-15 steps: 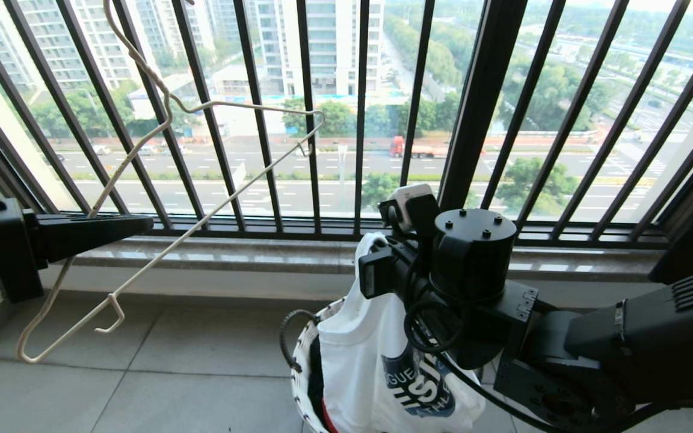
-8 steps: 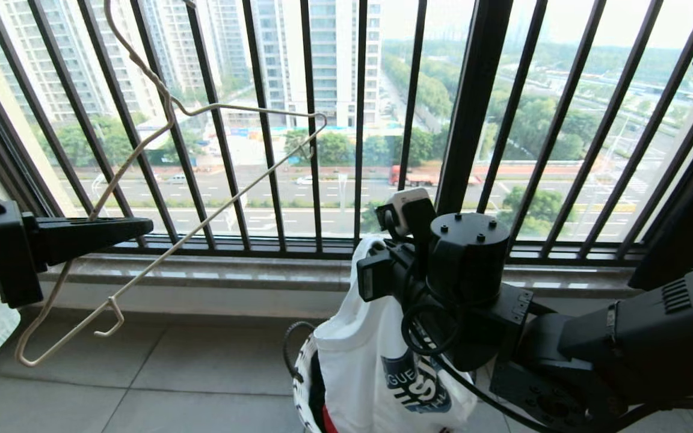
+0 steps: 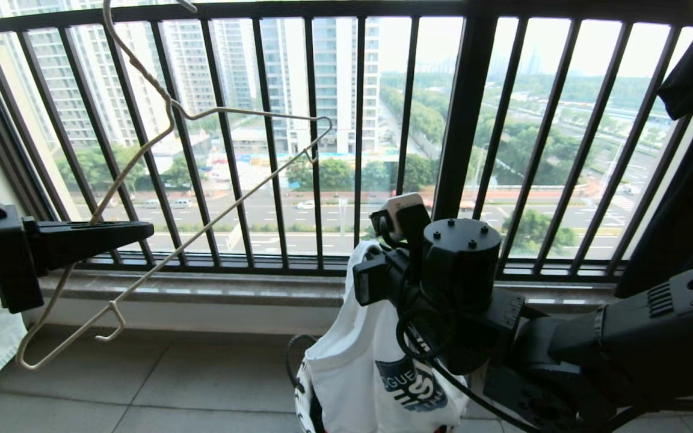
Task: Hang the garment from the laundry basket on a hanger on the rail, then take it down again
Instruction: Pick up clothes from the basket, then hang the clothes on the clothes rack
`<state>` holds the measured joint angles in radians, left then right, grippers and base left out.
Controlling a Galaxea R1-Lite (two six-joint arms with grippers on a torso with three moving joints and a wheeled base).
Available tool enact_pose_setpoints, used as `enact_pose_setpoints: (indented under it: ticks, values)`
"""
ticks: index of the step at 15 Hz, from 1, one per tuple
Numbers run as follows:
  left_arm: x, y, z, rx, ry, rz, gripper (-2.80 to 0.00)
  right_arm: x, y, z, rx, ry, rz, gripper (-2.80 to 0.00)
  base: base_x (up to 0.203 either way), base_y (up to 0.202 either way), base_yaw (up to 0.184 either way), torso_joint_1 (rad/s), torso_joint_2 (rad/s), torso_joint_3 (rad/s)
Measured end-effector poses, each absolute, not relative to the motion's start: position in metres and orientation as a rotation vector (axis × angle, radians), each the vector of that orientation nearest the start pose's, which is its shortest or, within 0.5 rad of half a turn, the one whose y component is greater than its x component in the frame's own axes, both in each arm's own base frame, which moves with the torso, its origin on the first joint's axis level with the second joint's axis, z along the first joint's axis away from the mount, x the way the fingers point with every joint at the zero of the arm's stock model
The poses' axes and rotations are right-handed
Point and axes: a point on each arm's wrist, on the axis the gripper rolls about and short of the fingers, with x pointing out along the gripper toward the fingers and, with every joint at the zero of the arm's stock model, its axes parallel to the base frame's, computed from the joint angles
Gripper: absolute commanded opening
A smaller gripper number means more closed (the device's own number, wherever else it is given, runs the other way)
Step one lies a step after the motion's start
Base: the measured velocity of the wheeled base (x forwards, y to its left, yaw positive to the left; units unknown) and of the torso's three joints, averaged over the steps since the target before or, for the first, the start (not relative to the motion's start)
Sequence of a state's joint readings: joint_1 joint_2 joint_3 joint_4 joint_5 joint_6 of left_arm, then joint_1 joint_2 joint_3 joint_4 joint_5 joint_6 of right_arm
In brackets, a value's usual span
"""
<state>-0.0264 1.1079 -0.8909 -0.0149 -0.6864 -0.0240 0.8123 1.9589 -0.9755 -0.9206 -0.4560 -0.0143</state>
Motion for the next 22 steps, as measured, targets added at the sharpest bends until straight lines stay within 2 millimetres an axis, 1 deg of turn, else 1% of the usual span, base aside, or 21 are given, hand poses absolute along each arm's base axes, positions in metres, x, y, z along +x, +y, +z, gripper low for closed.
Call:
enact_pose_setpoints:
  ticks: [6,8,11,14,17,19,20,22]
  values:
    - [0.149,-0.018,0.282,-0.093,0.215,-0.709,-2.8,0.267,0.262,0.17,-0.048,0.043,0.345,-2.8,0.0,0.0,0.0,0.002,0.02,0.043]
    - [0.149,-0.02,0.278,-0.086,0.226,-0.72,-2.8,0.273,0.258,0.173,-0.04,0.033,0.326,-2.8,0.0,0.0,0.0,0.0,0.0,0.0]
    - [0.148,-0.021,0.273,-0.047,0.248,-0.728,-2.8,0.288,0.246,0.178,-0.031,0.021,0.28,-2.8,0.0,0.0,0.0,0.0,0.0,0.0]
    - [0.139,-0.021,0.273,-0.023,0.344,-0.734,-2.8,0.304,0.235,0.183,-0.014,0.004,0.232,-2.8,0.0,0.0,0.0,0.0,0.0,0.0]
    - [0.124,-0.02,0.273,0.084,0.48,-0.756,-2.8,0.311,0.229,0.185,-0.009,0.002,0.215,-2.8,0.0,0.0,0.0,0.0,0.0,0.0]
    - [0.118,-0.021,0.271,0.108,0.536,-0.777,-2.8,0.312,0.227,0.18,-0.034,0.049,0.215,-2.8,0.0,0.0,0.0,0.0,0.0,0.0]
    - [0.118,-0.022,0.27,0.113,0.538,-0.787,-2.8,0.311,0.226,0.177,-0.05,0.1,0.223,-2.8,0.0,0.0,0.0,0.0,0.0,0.0]
    - [0.118,-0.023,0.269,0.117,0.544,-0.8,-2.8,0.309,0.225,0.179,-0.06,0.211,0.244,-2.8,0.0,0.0,0.0,0.0,0.0,0.0]
